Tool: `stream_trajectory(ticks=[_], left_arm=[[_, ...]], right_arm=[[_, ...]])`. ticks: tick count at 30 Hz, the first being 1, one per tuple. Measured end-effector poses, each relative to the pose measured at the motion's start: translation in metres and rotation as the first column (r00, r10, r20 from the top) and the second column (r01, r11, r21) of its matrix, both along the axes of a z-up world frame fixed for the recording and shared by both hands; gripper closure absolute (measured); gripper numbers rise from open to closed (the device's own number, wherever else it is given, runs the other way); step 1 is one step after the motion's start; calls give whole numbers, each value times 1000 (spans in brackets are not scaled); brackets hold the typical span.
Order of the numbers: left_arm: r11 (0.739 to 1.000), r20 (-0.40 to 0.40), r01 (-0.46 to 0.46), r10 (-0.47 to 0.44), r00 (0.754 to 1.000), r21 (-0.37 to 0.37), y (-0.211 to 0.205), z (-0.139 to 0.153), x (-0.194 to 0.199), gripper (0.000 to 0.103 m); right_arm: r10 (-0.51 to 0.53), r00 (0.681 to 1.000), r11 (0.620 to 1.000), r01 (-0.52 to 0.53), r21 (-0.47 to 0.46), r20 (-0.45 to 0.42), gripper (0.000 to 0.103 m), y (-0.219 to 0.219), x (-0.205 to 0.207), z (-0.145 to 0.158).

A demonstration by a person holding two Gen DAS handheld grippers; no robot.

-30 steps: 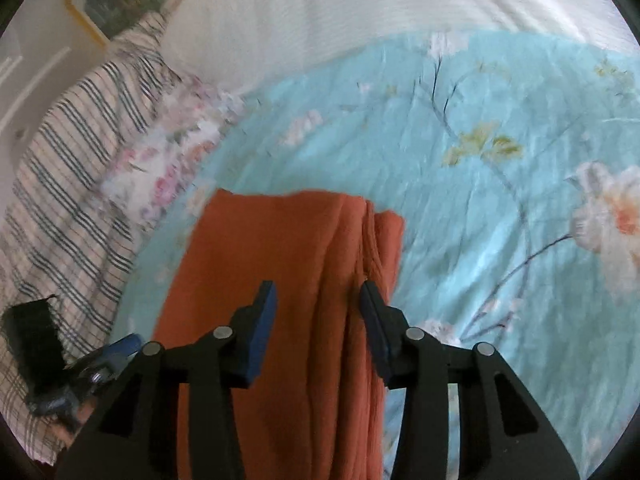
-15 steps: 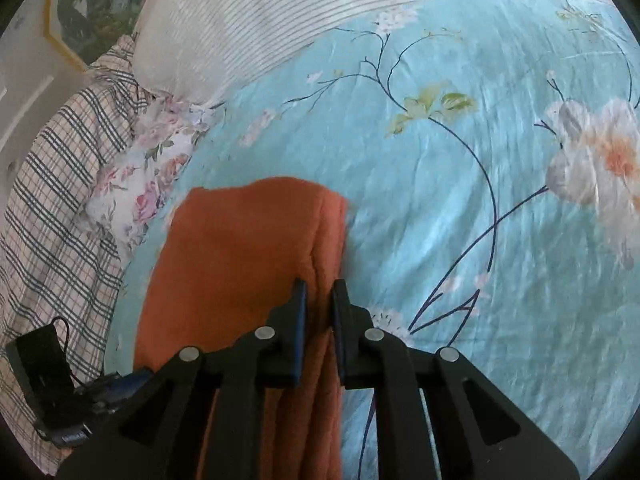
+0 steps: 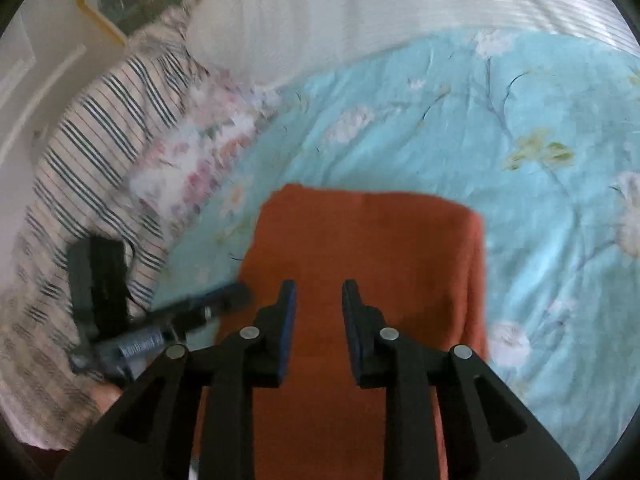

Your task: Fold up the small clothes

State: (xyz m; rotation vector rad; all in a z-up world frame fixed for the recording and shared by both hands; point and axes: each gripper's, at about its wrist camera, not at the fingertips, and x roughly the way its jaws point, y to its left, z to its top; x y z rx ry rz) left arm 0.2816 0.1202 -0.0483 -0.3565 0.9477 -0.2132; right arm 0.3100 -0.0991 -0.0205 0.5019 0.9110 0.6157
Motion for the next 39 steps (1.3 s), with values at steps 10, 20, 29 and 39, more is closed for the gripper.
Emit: stream_trajectory(ticks=[10,20,29,39], left_arm=[[992,-51,-49,55,997,114,3,-19,38,85],[998,82,53,-55,995,22,-19,16,-103,79],[998,33,64,-65,997,30,-33,-28,-166,75],[996,46,41,-45,998,78,-41,-26,-178,72]], right_arm=[[-145,988,989,146,9,-55,103,-27,15,-42],[-121,992,990,122,73,-16,99,-55,-76,-17],[-197,979,978,200,59,-54,103,-73,-133,-61],[-130,991,991,131,-23,30,99,-48,-155,-37]])
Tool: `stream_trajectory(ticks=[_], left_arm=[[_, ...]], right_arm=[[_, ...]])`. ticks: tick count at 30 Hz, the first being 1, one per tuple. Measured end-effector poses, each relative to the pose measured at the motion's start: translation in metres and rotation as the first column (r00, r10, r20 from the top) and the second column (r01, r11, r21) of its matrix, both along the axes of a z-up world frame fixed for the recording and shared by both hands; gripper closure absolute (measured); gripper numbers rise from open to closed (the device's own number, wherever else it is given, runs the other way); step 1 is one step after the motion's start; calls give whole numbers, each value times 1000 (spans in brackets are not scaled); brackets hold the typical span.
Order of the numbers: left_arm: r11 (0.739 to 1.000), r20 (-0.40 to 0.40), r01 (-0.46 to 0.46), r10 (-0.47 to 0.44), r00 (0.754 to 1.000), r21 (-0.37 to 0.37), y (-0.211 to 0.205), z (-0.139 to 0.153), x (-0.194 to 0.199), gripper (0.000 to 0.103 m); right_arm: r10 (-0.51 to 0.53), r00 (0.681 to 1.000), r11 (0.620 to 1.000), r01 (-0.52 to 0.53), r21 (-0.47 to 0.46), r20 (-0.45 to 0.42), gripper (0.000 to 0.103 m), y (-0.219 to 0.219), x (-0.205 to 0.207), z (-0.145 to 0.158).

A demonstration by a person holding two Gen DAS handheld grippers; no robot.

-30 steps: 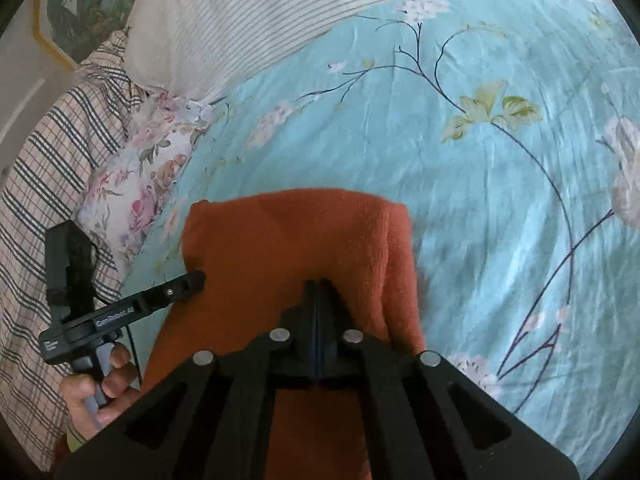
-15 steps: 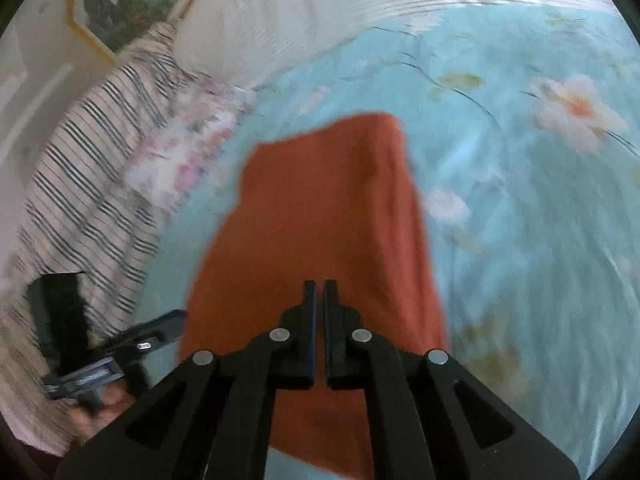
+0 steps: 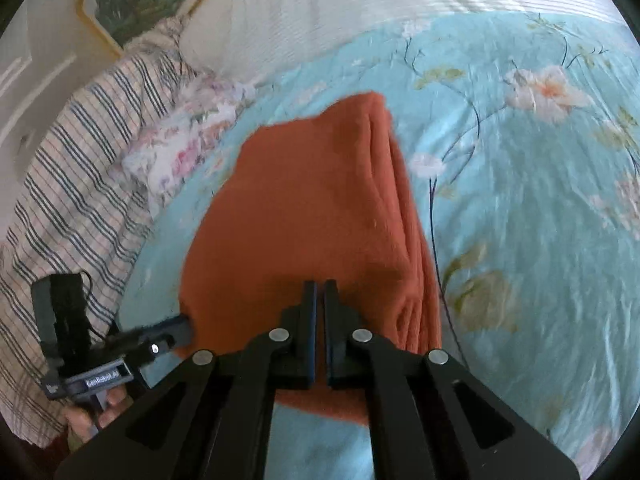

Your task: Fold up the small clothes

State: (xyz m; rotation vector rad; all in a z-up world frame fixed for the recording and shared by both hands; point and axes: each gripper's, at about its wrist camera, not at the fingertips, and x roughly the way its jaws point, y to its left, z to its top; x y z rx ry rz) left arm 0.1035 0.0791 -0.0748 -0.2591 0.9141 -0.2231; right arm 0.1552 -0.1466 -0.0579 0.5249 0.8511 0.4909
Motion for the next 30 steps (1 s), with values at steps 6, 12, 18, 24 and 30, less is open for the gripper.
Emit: stream_trajectory(ticks=[6,12,18,24,30], left_arm=[[1000,8,-17,16,1000,27,-4,0,-3,70],[999,13,-19,19,1000,32,-3,0,-10,65],[999,9,-41,41,999,-4,9,9,-24,39],[986,25,-126,124,992,109,17,12,-48,26],[976,4,-144,145,989,166,23,6,-58,24]], right_arm=[[-27,999,1000,27,-5,-41,102,-8,5,-20],[-29,999,1000,29,-7,-40,99,-8,1,-16],[-36,999,999,36,-18,1,43,-16,-20,0],[-28,996,989,40,-142,85,34,-11,-53,13],[-24,997,981,38,-188,79,34,-12,-72,9]])
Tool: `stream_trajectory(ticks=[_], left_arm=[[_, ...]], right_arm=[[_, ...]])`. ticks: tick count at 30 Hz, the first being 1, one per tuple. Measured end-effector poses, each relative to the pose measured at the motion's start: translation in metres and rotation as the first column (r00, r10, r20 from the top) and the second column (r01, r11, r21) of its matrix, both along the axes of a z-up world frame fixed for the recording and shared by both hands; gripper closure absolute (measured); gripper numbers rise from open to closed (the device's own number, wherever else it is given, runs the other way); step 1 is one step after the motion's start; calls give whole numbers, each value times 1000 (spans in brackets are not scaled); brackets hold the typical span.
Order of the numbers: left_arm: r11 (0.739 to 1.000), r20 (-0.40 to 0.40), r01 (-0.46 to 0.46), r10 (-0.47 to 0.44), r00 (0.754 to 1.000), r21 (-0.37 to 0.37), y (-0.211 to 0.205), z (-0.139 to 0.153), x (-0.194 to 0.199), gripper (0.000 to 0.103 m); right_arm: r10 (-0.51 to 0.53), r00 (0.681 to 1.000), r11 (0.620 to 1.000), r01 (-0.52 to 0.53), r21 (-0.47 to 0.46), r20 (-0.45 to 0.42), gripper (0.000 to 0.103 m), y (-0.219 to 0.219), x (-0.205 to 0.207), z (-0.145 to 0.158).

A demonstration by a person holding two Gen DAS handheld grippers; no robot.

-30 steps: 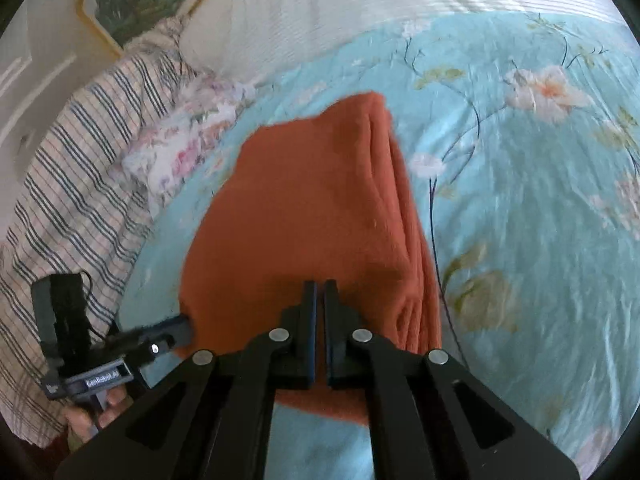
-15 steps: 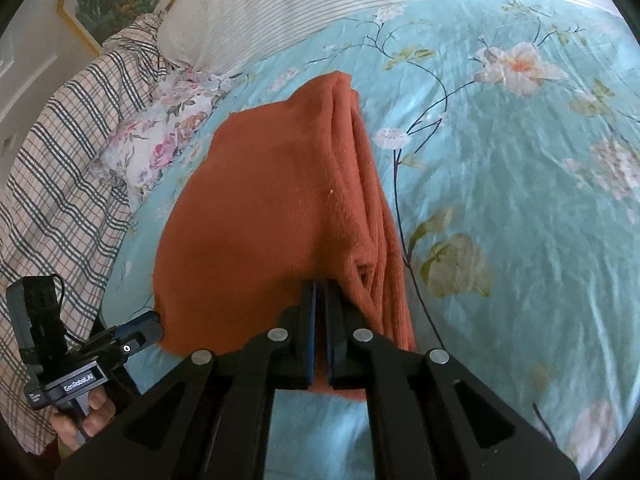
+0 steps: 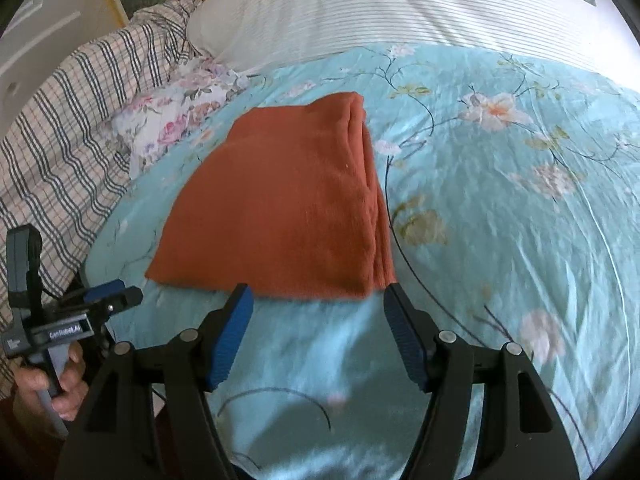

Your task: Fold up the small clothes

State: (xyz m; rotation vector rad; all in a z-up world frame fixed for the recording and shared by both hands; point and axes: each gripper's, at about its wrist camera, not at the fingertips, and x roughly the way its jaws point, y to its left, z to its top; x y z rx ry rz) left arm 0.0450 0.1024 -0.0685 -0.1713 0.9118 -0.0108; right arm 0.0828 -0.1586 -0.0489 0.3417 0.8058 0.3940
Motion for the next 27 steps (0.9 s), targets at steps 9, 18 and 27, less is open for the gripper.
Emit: stream_trajectory(ticks=[9,18,27], left_arm=[[998,-8,9,-8,1000,68,-7,8,1,23],[962,33,26,-36,999,272,-16,28,-24,20],[982,31,3,-9,999,187,-1,32,-1,20]], right_arm=[[19,1000,1000,-19,5,-12,34,6,0,7],[111,994,989,-112,-92,-9,21,18,-18,16],[43,999,998,-41,-54,32,21,5,25,33]])
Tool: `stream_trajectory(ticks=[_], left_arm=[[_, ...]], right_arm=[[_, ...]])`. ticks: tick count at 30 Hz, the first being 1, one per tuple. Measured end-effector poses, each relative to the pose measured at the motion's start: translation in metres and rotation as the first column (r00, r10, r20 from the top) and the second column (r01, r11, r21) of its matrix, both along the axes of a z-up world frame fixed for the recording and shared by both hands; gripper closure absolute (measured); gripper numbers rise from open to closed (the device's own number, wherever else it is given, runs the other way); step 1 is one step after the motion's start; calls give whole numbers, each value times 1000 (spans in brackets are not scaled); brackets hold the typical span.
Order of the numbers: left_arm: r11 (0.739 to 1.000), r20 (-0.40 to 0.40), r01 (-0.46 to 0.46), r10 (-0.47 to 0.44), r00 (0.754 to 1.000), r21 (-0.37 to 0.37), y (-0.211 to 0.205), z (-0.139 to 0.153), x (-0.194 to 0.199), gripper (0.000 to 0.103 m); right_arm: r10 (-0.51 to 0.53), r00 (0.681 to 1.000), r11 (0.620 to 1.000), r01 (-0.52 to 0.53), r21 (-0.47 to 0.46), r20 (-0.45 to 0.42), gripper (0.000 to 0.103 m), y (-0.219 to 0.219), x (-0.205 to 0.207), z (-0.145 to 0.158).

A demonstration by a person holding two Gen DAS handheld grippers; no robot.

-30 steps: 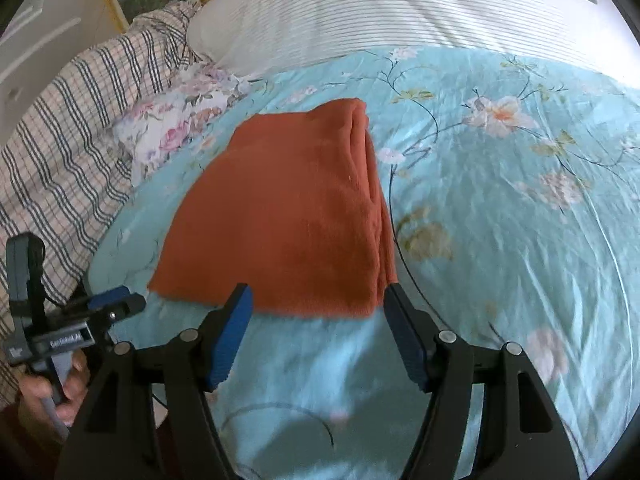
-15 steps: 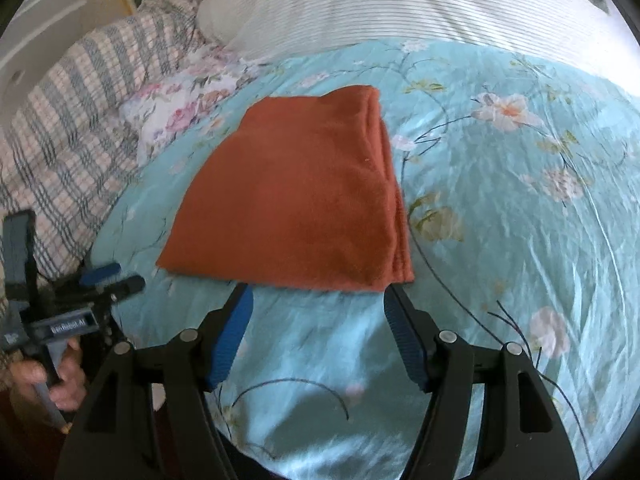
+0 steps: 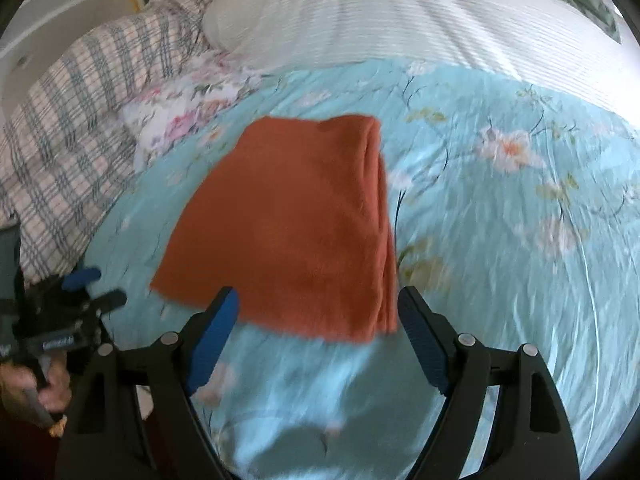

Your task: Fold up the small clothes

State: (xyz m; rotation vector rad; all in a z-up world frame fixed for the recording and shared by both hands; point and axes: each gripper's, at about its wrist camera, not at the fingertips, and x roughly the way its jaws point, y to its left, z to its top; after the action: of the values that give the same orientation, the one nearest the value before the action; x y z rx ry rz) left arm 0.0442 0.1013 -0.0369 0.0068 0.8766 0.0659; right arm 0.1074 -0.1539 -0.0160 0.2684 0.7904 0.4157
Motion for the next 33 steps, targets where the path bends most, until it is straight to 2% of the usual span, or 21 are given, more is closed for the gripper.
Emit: stream_trajectory(ticks=[6,10,16,27,33], left_arm=[[998,1,-17,17,1000,60,-2,8,13,20],[992,-47,-17,23,999,126,-4,4,19,20],[983,-83,-3,19,996,183,-10,1,16,19],[968,-28,12,-5,1000,250,-27,21,9,19],[973,-9,1,1,1000,232,-26,31,8,19]], right_arm=[[28,1000,1000,-28,-3,-4,21,7,6,7],[60,997,998,-61,-20,-45,21,12,-6,0],[99,993,993,-102,-58,-64,17,19,-27,-2],[121,992,985,-123,-125,-23,13,23,-33,17],[139,990,978,-141,-153,-26,13,27,-30,19]])
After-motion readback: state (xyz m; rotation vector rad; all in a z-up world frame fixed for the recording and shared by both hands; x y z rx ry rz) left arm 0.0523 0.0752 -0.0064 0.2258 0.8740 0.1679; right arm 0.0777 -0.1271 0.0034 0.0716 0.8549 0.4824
